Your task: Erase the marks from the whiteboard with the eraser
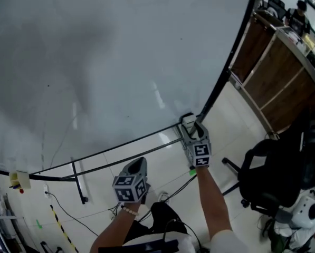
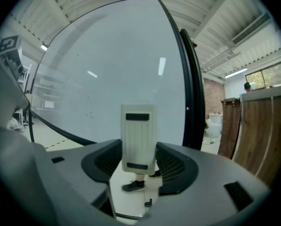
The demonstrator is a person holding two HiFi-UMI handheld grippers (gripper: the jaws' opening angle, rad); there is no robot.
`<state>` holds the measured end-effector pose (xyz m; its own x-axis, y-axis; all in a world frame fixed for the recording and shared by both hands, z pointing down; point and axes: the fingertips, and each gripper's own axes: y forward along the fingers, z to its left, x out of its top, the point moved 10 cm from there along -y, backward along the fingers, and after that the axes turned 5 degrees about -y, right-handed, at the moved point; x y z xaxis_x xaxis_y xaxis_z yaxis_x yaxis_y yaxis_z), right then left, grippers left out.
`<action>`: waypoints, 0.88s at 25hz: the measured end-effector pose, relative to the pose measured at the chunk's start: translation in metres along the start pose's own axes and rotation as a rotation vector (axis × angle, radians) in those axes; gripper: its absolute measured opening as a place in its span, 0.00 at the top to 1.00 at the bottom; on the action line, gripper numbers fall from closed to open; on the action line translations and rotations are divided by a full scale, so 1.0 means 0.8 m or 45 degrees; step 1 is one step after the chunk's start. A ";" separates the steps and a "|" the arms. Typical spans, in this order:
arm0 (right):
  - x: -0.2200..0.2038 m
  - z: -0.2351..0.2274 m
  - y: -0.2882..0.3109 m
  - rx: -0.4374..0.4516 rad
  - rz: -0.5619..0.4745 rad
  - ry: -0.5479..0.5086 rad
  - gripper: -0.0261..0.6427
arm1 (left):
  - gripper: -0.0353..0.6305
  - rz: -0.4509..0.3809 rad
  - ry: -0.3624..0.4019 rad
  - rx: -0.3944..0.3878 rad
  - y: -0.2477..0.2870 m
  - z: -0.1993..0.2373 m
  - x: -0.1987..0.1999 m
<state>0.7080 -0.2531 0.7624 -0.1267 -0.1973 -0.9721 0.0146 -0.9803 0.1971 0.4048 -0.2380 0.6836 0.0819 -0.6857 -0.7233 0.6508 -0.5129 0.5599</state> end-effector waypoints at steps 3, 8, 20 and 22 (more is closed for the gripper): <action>-0.007 -0.029 0.000 0.015 0.015 0.014 0.58 | 0.97 0.010 0.005 -0.011 0.011 -0.006 -0.002; -0.016 -0.065 -0.002 0.014 0.020 0.040 0.58 | 0.97 0.028 -0.004 -0.008 0.014 0.000 -0.008; 0.021 -0.043 -0.052 -0.048 -0.058 0.192 0.59 | 0.97 -0.075 -0.028 0.034 -0.082 0.083 -0.023; 0.045 -0.013 -0.081 -0.030 -0.068 0.239 0.59 | 0.97 -0.114 -0.016 0.019 -0.122 0.097 -0.028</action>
<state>0.7132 -0.1969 0.7134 0.0596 -0.1416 -0.9881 0.0359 -0.9889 0.1439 0.2807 -0.2122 0.6766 0.0140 -0.6432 -0.7655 0.6439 -0.5799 0.4991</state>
